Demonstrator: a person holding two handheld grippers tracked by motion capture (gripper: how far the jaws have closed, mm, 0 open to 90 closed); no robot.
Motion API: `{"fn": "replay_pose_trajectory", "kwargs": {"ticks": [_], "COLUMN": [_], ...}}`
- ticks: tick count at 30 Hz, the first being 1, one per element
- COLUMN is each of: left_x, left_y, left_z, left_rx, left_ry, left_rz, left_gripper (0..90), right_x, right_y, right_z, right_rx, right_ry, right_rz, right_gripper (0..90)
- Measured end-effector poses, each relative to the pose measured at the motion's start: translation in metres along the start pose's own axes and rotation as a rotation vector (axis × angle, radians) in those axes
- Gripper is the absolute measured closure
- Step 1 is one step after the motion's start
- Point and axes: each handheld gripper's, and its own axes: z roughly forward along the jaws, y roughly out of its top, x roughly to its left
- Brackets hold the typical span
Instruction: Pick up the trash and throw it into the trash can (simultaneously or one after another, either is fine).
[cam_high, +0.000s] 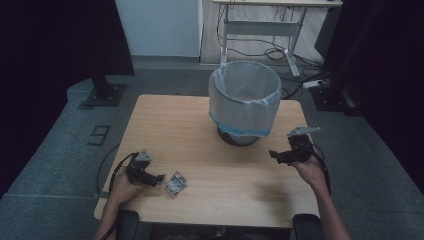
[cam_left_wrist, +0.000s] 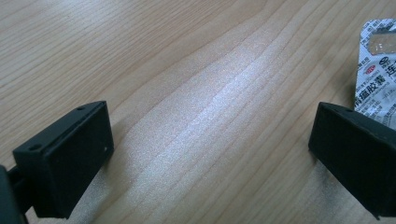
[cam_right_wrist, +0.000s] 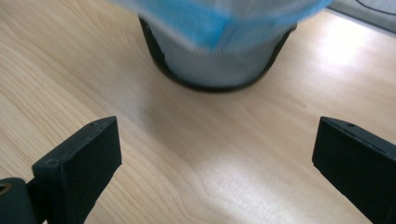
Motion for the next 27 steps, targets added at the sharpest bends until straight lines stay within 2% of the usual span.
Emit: {"fn": "replay_pose_trajectory", "kwargs": {"ticks": [7, 9, 11, 16, 19, 27], "left_x": [0.0, -0.001, -0.001, -0.001, -0.001, -0.002], "left_y": [0.0, 0.0, 0.0, 0.0, 0.0, 0.001], "left_z": [0.0, 0.0, 0.0, 0.0, 0.0, -0.002], "left_rx": [0.0, 0.0, -0.001, -0.001, -0.001, 0.012], "left_ry": [0.003, 0.004, 0.004, 0.007, 0.008, 0.003], "left_rz": [-0.002, -0.005, -0.006, -0.008, -0.009, -0.008], "left_gripper": [0.0, 0.0, 0.0, 0.0, 0.0, 0.0], "right_x": [0.007, 0.01, 0.01, 0.014, 0.019, 0.022], "right_y": [-0.035, -0.052, -0.055, -0.08, -0.088, -0.098], "right_z": [0.02, 0.03, 0.032, 0.045, 0.051, 0.061], "right_rx": [0.031, 0.05, 0.052, 0.056, 0.075, 0.059], "right_ry": [-0.003, -0.009, -0.012, 0.0, 0.004, 0.019], "right_rz": [0.013, 0.015, 0.016, 0.038, 0.025, 0.01], "right_gripper": [0.5, 0.4, 0.4, 0.2, 0.0, 0.0]}}
